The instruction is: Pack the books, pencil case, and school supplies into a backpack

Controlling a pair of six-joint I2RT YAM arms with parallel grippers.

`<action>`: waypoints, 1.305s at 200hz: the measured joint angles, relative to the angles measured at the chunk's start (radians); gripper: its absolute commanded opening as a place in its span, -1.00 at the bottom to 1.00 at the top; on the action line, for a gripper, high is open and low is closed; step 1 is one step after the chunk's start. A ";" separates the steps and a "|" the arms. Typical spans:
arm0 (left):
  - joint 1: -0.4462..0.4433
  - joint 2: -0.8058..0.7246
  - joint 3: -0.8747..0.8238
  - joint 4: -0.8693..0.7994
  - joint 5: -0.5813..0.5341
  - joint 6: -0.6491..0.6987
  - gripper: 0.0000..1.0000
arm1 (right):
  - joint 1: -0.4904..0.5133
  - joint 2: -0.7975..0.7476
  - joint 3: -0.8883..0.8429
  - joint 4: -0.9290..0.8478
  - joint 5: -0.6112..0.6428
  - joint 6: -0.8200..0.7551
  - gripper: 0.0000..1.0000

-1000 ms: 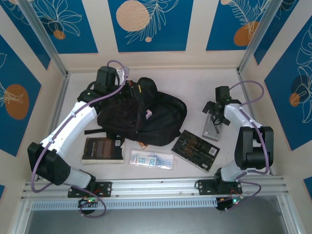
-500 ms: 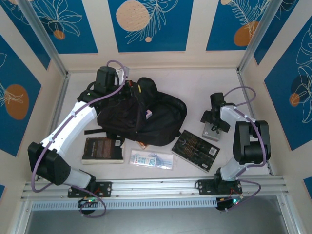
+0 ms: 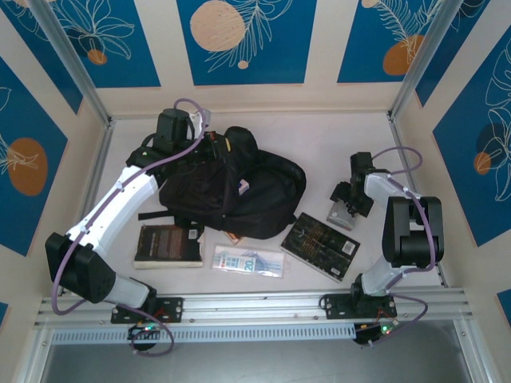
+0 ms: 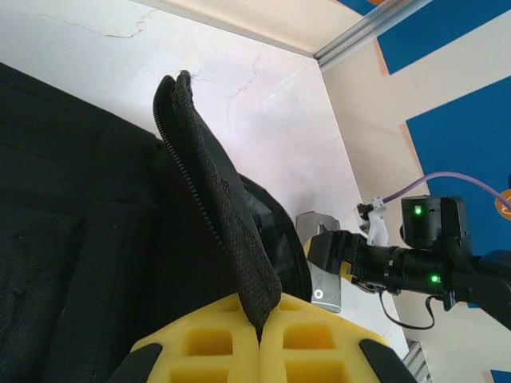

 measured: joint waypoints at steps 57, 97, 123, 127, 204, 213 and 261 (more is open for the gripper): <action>0.001 0.000 -0.003 0.000 0.000 0.000 -1.00 | -0.001 -0.084 -0.038 -0.006 0.009 0.031 0.52; 0.001 0.000 -0.003 0.001 0.007 0.000 -1.00 | 0.028 -0.256 -0.039 -0.012 0.007 0.055 0.48; 0.001 0.000 -0.003 0.005 0.011 0.000 -1.00 | 0.090 -0.353 -0.023 -0.007 -0.037 0.058 0.42; 0.001 0.000 -0.003 0.006 0.013 0.000 -1.00 | 0.105 -0.364 -0.016 -0.004 -0.048 0.058 0.41; 0.002 -0.013 -0.023 0.051 0.045 0.000 -1.00 | 0.474 -0.251 0.304 0.042 -0.190 0.067 0.40; 0.002 -0.018 -0.026 0.057 0.048 0.000 -1.00 | 0.491 -0.213 0.332 0.042 -0.201 0.078 0.40; 0.003 -0.045 -0.035 0.077 0.066 0.000 -1.00 | 0.536 -0.028 0.374 0.024 -0.243 0.179 0.37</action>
